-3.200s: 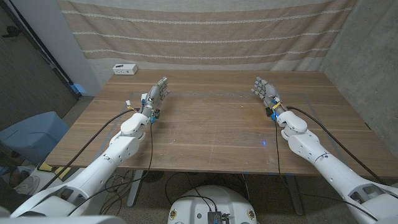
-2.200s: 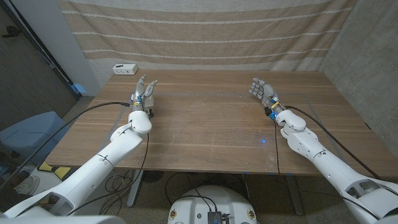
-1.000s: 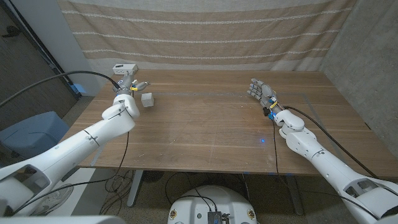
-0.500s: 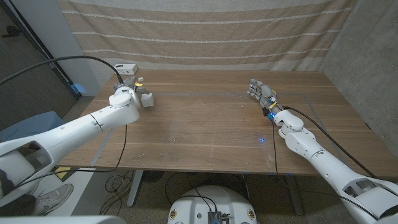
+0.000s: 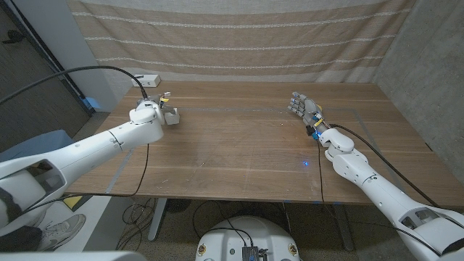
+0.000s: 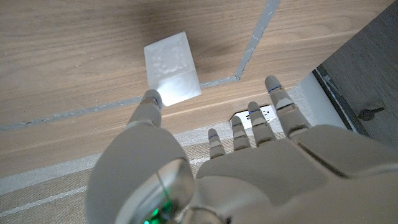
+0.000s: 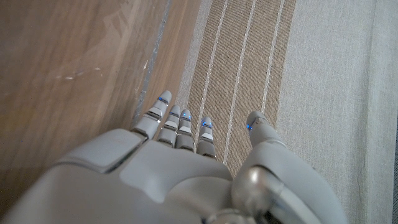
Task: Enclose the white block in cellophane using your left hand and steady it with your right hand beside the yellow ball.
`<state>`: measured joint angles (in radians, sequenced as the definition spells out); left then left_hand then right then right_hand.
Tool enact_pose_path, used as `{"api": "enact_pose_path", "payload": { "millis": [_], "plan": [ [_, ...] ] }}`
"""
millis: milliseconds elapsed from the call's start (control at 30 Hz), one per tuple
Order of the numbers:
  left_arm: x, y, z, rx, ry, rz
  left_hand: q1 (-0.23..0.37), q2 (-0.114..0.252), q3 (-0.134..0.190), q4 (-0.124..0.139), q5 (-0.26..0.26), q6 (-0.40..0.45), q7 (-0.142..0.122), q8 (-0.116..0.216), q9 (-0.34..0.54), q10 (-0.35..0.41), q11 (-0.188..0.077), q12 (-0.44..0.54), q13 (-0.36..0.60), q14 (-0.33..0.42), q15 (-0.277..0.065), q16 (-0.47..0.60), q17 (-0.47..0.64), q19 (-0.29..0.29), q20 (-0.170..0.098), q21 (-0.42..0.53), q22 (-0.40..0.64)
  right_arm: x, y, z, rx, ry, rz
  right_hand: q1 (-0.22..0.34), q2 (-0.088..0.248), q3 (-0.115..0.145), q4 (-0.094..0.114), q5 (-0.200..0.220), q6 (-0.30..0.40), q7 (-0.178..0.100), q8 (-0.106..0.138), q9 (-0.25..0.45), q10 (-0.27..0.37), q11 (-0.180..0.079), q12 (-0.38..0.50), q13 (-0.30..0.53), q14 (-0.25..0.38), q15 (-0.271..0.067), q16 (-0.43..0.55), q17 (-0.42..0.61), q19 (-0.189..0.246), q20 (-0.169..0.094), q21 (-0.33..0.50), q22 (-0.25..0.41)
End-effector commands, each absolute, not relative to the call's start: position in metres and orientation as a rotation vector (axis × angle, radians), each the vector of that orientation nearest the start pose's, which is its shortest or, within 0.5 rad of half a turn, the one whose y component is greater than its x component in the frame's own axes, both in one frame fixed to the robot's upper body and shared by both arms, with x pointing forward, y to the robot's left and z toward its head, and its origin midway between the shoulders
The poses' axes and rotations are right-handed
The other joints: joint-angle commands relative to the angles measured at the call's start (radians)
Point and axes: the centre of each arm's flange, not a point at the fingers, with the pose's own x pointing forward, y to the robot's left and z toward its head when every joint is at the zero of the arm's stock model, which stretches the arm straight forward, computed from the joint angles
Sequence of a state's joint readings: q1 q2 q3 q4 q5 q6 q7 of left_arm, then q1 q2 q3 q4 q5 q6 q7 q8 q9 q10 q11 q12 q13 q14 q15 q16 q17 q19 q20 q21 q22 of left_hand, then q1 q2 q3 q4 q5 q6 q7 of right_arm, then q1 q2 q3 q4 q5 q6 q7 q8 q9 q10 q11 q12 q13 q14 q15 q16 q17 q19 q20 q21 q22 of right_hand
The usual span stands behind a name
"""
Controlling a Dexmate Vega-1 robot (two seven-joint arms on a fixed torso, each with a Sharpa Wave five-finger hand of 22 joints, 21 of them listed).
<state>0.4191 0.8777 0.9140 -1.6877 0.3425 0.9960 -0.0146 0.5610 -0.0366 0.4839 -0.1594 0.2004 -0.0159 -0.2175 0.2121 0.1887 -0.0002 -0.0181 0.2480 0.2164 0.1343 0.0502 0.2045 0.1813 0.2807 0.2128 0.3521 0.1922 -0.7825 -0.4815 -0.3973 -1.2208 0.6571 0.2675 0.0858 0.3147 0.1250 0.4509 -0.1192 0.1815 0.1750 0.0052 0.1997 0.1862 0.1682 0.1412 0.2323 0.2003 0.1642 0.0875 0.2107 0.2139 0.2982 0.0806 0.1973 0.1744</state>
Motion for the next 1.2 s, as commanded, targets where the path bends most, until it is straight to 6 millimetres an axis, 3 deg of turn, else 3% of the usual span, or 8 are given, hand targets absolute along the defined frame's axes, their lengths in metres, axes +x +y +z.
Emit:
{"api": "enact_pose_path", "payload": {
  "millis": [33,400,733,900,933,1067,1167,1200],
  "plan": [
    [0.652,0.33,0.057,1.337,-0.023,0.399,0.006,-0.007,-0.008,0.005,0.001,0.018,-0.001,0.007,0.003,0.01,-0.004,0.005,0.002,0.018,0.001,0.005,0.002,0.021,-0.002,0.009,0.001,0.669,-0.283,-0.029,0.041,-0.554,0.246,-0.01,0.002,0.005,0.005,0.005,0.012,0.0,-0.001,0.001,0.016,0.003,0.0,0.002,0.004,0.012,0.001,0.0,0.005,0.006,0.005,0.005],
    [0.665,0.319,0.053,1.42,0.056,0.352,0.019,-0.021,-0.026,0.006,0.003,0.053,-0.002,0.011,0.005,0.041,-0.008,0.016,0.005,0.046,-0.026,0.008,0.003,0.03,0.002,0.004,0.001,0.67,-0.285,-0.031,0.052,-0.553,0.236,-0.013,0.003,0.006,0.006,0.005,0.014,0.001,-0.001,0.001,0.022,0.005,0.0,0.002,0.006,0.012,0.001,0.0,0.005,0.005,0.005,0.005],
    [0.668,0.313,0.052,1.482,0.066,0.363,0.099,0.024,-0.013,-0.003,0.0,0.056,-0.002,0.004,0.007,0.054,-0.001,0.021,0.016,0.086,-0.045,0.016,0.011,0.091,-0.006,0.021,0.005,0.67,-0.285,-0.031,0.052,-0.554,0.236,-0.016,0.003,0.006,0.008,0.005,0.015,0.001,-0.001,0.001,0.022,0.004,-0.001,0.002,0.006,0.012,0.001,0.001,0.005,0.006,0.006,0.005],
    [0.671,0.31,0.05,1.516,0.081,0.365,0.205,0.085,0.008,-0.018,-0.016,0.167,0.015,0.036,0.011,0.109,0.003,0.049,0.034,0.156,-0.076,0.039,0.02,0.193,-0.061,0.059,0.008,0.671,-0.284,-0.03,0.048,-0.557,0.238,-0.017,0.003,0.006,0.008,0.005,0.015,0.001,-0.002,0.001,0.023,0.005,-0.002,0.002,0.007,0.013,0.002,0.001,0.005,0.006,0.006,0.005],
    [0.671,0.31,0.05,1.516,0.082,0.367,0.23,0.081,0.007,-0.025,-0.015,0.19,0.006,0.043,0.011,0.12,-0.009,0.057,0.039,0.166,-0.084,0.04,0.02,0.215,-0.077,0.067,0.008,0.671,-0.284,-0.03,0.046,-0.558,0.239,-0.017,0.003,0.006,0.008,0.005,0.016,0.001,-0.002,0.001,0.022,0.005,-0.002,0.002,0.007,0.013,0.002,0.001,0.005,0.005,0.006,0.005],
    [0.671,0.311,0.05,1.532,0.073,0.391,0.342,0.112,0.018,-0.026,0.004,0.27,0.026,0.058,0.013,0.17,-0.007,0.104,0.066,0.213,-0.108,0.049,0.03,0.274,-0.12,0.092,0.007,0.671,-0.284,-0.03,0.046,-0.554,0.239,-0.02,0.002,0.005,0.01,0.005,0.015,0.001,-0.002,0.001,0.024,0.002,-0.003,0.002,0.008,0.013,0.002,0.001,0.005,0.006,0.006,0.005],
    [0.67,0.311,0.048,1.541,0.054,0.435,0.465,0.134,0.012,-0.027,0.022,0.382,0.064,0.08,0.017,0.281,-0.011,0.196,0.109,0.324,-0.145,0.099,0.061,0.336,-0.175,0.126,0.007,0.671,-0.284,-0.029,0.043,-0.555,0.239,-0.021,0.003,0.005,0.011,0.005,0.015,0.001,-0.002,0.001,0.024,0.003,-0.003,0.002,0.008,0.013,0.003,0.001,0.006,0.006,0.006,0.005],
    [0.67,0.31,0.047,1.541,0.043,0.448,0.505,0.147,0.009,-0.026,0.027,0.436,0.093,0.094,0.02,0.315,-0.019,0.229,0.127,0.377,-0.163,0.126,0.078,0.357,-0.19,0.141,0.008,0.671,-0.284,-0.029,0.045,-0.554,0.237,-0.022,0.003,0.005,0.011,0.005,0.016,0.001,-0.002,0.001,0.024,0.004,-0.003,0.002,0.008,0.013,0.003,0.002,0.006,0.006,0.006,0.005]
  ]
}}
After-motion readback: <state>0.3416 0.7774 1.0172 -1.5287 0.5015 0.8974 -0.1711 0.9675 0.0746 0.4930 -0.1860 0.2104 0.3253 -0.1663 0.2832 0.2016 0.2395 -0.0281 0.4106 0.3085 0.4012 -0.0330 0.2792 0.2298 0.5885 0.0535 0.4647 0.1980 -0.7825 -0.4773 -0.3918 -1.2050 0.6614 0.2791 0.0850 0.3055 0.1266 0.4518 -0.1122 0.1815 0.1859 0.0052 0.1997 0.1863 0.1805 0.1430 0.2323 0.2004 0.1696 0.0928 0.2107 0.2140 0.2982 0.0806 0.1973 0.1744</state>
